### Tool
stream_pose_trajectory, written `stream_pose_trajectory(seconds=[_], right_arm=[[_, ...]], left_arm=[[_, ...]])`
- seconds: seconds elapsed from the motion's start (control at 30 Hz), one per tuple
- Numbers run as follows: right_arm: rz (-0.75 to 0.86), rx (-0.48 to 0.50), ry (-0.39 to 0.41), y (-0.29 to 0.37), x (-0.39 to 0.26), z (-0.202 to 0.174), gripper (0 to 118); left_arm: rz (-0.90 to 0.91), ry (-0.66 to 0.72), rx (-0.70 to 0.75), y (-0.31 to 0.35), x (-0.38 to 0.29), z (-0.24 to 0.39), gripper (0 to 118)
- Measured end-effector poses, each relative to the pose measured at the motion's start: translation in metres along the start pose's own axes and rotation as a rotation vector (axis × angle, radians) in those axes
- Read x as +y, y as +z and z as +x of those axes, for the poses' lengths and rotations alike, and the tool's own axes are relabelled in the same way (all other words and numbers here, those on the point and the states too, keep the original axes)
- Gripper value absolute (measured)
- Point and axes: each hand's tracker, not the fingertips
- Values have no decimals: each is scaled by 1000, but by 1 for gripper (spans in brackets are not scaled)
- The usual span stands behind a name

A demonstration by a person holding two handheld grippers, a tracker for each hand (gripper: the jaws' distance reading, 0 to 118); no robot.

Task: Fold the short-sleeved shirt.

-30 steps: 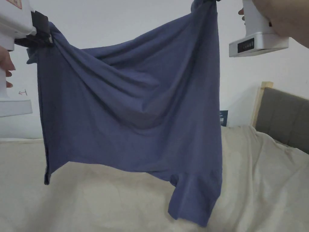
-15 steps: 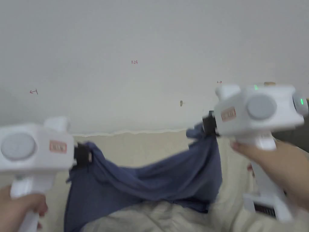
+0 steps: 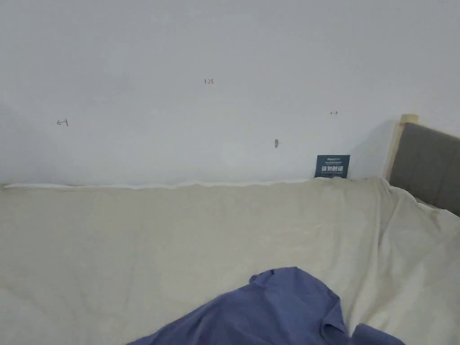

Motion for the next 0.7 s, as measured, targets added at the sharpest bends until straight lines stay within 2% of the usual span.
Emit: stream_pose_trajectory(seconds=[0.13,0.23,0.3,0.33,0.37,0.4,0.43,0.47,0.5,0.6,0.7], right_arm=[[-132,2,-90,-15,-16,16,3],[-308,22,-110,-79,-32,30,3],[-392,0,-125,-120,-44,35,3],[-412,-5,-123,-137,-48,36,3],[-432,-2,-136,-152,-53,38,7],[-456,5,-159,-163,-54,40,33],[-481,-14,-201,-171,-56,42,69],[-518,-37,-236,-177,-58,44,100],[-524,-43,-290,-176,-61,48,115],[-509,3,-430,-169,-59,60,115],[-436,7,-472,-146,-55,70,115]], left_arm=[[-96,108,11,-11,-4,-19,4],[-172,207,23,-48,-6,-46,4],[-209,263,57,-76,-8,-64,7],[-213,302,67,-85,-10,-72,13],[-207,342,62,-90,-12,-80,33],[-228,384,55,-96,-16,-86,73],[-230,448,17,-98,-21,-94,90],[-223,492,-1,-97,-24,-99,96],[-219,523,4,-95,-27,-104,96],[-225,530,26,-83,-37,-114,96],[-197,540,62,-57,-37,-121,96]])
